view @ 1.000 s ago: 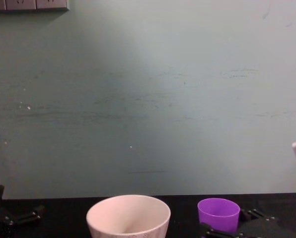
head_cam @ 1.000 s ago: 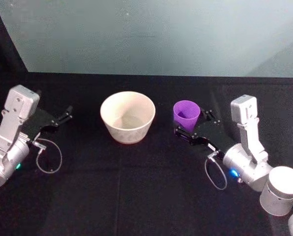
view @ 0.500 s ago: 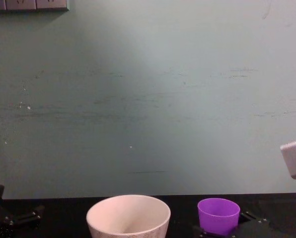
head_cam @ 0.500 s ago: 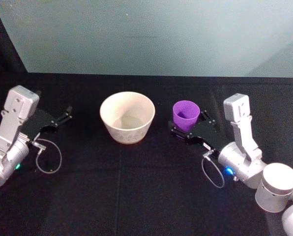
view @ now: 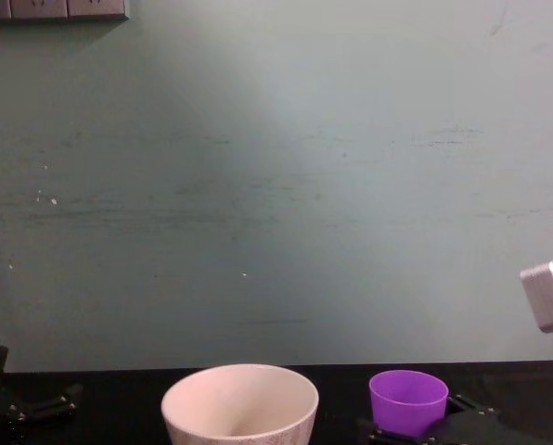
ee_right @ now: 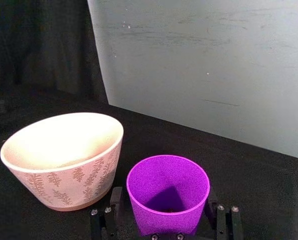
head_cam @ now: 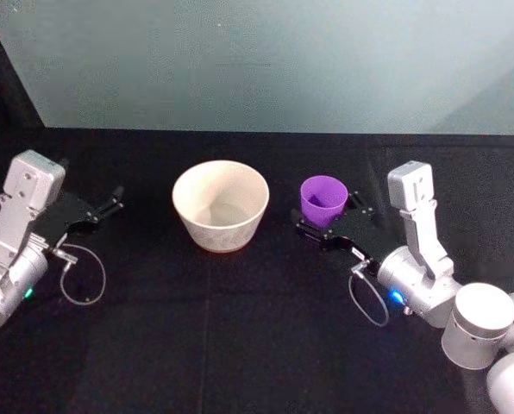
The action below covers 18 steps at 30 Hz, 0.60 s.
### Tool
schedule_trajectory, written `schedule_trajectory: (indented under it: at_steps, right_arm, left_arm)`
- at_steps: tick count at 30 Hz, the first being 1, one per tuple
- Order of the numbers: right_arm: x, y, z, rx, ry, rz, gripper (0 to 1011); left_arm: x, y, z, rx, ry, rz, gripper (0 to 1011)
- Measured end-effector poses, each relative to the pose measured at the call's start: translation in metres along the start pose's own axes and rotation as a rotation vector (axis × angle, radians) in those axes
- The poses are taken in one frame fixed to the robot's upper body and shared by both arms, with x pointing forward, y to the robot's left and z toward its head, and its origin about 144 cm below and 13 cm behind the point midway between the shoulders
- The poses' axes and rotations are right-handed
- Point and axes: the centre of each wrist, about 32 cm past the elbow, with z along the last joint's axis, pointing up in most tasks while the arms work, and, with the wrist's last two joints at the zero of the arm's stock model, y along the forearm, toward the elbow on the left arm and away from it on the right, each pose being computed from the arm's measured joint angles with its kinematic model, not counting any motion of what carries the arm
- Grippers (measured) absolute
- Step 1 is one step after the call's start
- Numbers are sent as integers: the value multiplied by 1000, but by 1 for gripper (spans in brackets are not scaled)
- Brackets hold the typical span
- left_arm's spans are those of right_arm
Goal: Pick up the cup and pour the mung beans from the cup into the bowl.
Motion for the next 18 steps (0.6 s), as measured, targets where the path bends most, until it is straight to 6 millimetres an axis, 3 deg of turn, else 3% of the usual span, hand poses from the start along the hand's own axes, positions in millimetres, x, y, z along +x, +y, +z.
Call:
schedule_trajectory:
  at_steps: [4, 13, 18]
  right_arm:
    - [0, 1, -1, -1, 8, 2, 969]
    - [-1, 1, -2, -1, 19, 2, 758]
    - [-3, -3, 4, 14, 14, 6, 724]
  left_arm:
    - [0, 0, 0, 0, 0, 0, 1000]
    - [0, 0, 0, 0, 0, 0, 1000]
    - [0, 0, 0, 0, 0, 0, 1000]
